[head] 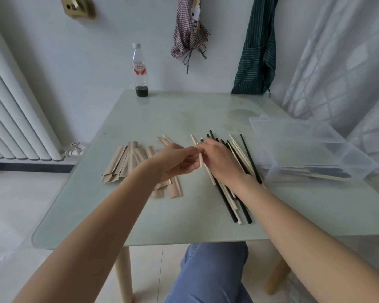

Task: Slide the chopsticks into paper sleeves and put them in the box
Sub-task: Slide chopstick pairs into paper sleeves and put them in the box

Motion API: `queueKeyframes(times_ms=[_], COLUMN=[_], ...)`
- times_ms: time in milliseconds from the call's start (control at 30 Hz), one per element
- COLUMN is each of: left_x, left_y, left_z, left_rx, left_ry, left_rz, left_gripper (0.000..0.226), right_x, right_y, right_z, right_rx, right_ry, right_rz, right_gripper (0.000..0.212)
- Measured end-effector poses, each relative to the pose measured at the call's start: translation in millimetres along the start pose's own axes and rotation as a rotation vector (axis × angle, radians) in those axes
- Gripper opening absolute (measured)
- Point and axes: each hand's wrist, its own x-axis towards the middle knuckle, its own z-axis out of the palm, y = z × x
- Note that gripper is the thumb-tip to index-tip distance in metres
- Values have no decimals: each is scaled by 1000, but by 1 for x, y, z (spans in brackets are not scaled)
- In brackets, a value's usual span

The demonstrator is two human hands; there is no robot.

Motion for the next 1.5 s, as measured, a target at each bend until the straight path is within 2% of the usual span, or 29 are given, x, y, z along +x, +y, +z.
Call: queueKeyframes(times_ms=[100,200,267,367,533,600,767,833,933,1000,1133,1233,1333,1400,1500], left_x=[7,28,45,72,110,122,134,133,123,108,77,68,59,53,38], left_y=[-6,-15,-17,-11,0,-2,0,5,9,12,16,14,12,13,12], left_z=[-9,-22,-27,-31,-38,-41,-42,-36,-23,-17,-17,-24,-25,-24,-21], left_rx=[209,713,954,1117,1166,1147,1069,905,419,303,470,695,927,957,924], left_ry=[210,493,557,606,617,612,570,527,407,333,226,223,203,134,53], left_rz=[111,194,139,35,-134,-176,-164,-98,-36,54,195,202,195,226,261], left_gripper=[24,23,25,34,22,26,35,29,23,22,28,34,26,22,29], right_x=[7,9,11,17,31,37,48,51,54,52,42,33,24,22,17], right_y=[-5,-8,-3,5,14,16,20,22,26,27,26,22,16,13,11], right_z=[5,5,7,6,0,0,0,-3,-14,-21,-30,-35,-39,-39,-41], right_rx=[122,417,541,675,726,692,652,653,701,714,734,785,837,856,902], right_ry=[45,115,148,178,228,214,252,299,356,366,398,455,535,569,585], right_rz=[137,314,387,473,499,491,478,480,485,480,480,490,500,506,532], right_gripper=[27,22,16,15,20,20,21,21,22,24,30,33,36,37,37])
